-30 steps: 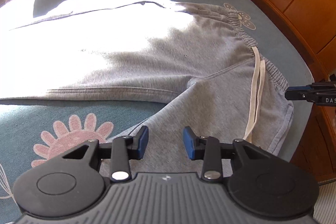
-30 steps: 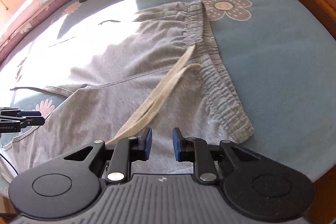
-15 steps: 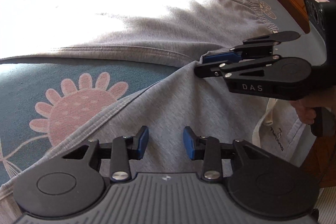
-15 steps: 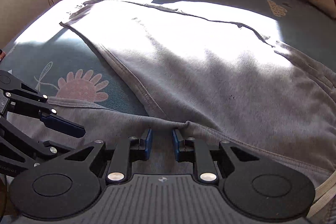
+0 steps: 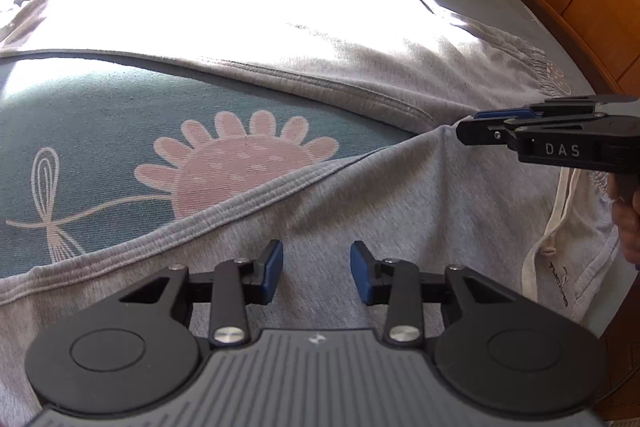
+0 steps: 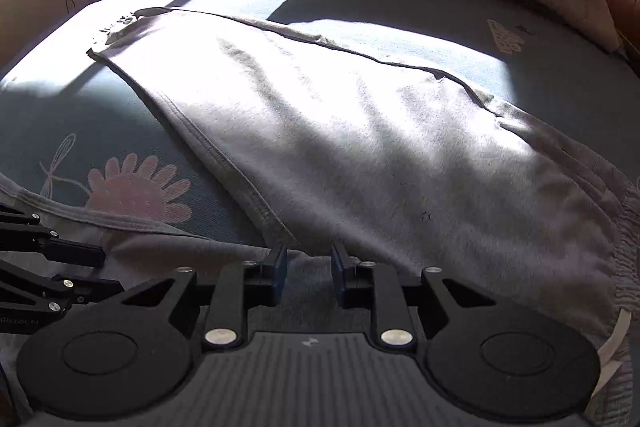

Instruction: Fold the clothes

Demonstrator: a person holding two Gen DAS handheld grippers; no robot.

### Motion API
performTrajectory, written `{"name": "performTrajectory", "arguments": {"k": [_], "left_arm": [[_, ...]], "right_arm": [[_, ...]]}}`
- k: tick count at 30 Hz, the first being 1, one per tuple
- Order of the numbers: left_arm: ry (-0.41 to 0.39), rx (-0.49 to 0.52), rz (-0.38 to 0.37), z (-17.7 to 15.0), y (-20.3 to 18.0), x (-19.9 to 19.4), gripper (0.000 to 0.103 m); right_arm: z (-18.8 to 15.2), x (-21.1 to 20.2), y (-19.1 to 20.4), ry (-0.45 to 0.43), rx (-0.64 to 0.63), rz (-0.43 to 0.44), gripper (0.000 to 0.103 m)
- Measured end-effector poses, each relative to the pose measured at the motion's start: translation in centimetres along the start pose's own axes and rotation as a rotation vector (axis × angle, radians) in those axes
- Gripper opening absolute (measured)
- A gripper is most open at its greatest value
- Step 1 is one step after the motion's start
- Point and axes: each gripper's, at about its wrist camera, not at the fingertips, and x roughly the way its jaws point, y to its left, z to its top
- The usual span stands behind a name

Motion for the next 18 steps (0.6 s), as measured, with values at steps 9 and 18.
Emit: {"name": "performTrajectory", "arguments": {"k": [9, 18], "left_arm": [[-0.144, -0.159, 0.091, -1.6, 9.5, -8.7, 0.032], [-0.258, -0.732, 0.538, -10.4, 25.3, -18.3, 0.032]], "right_arm": [[-1.5, -1.8, 7.0, 0.052, 0.153, 0.023, 0.032], [0.6, 0.0, 14.4, 0.107, 0.078, 0.096, 0.036]]}}
